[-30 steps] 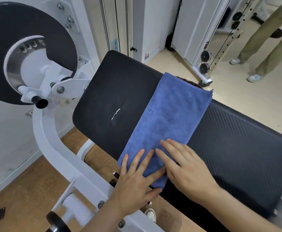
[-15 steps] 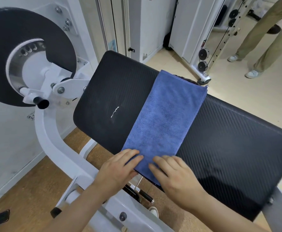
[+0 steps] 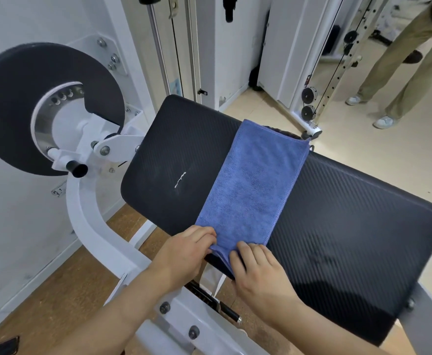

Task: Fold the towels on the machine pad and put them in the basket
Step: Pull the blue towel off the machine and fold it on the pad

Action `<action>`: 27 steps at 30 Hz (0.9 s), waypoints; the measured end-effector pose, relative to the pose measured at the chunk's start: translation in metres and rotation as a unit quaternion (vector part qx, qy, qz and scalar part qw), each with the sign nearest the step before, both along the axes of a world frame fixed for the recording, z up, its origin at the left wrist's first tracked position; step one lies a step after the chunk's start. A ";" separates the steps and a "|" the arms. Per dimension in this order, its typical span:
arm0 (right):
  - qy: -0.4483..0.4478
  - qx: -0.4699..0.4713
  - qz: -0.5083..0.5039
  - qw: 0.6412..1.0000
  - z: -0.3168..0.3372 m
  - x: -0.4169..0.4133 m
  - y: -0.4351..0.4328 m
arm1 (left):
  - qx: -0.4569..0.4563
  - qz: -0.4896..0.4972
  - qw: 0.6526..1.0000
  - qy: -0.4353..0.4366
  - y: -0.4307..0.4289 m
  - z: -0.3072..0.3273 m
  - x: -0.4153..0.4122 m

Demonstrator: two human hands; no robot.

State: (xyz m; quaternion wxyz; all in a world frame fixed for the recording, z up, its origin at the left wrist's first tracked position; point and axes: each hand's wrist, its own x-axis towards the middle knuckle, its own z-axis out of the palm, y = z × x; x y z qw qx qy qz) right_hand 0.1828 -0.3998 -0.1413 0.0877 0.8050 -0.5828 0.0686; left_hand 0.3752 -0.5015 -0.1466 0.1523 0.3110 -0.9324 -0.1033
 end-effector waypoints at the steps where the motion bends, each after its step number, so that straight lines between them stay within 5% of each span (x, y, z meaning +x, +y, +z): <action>1: -0.012 -0.006 -0.002 1.000 0.003 0.000 -0.001 | 0.005 -0.005 1.000 -0.015 -0.001 0.006 -0.001; 7: -0.067 0.030 -0.016 0.997 0.028 -0.002 -0.014 | 0.010 -0.001 0.998 -0.066 0.009 0.018 -0.003; 13: -0.042 0.213 -0.007 0.976 0.041 -0.008 0.000 | 0.036 0.023 0.990 -0.137 0.037 0.025 -0.009; 18: -0.208 0.307 0.009 0.929 0.037 -0.019 0.019 | 0.202 -0.026 0.960 -0.195 0.048 0.038 -0.006; 24: -0.366 0.217 -0.098 0.900 0.095 -0.055 -0.012 | 0.319 0.034 0.947 0.006 -0.012 0.106 -0.036; 27: -0.372 0.155 -0.170 0.899 0.106 -0.070 -0.028 | 0.355 0.078 0.926 0.100 -0.045 0.119 -0.060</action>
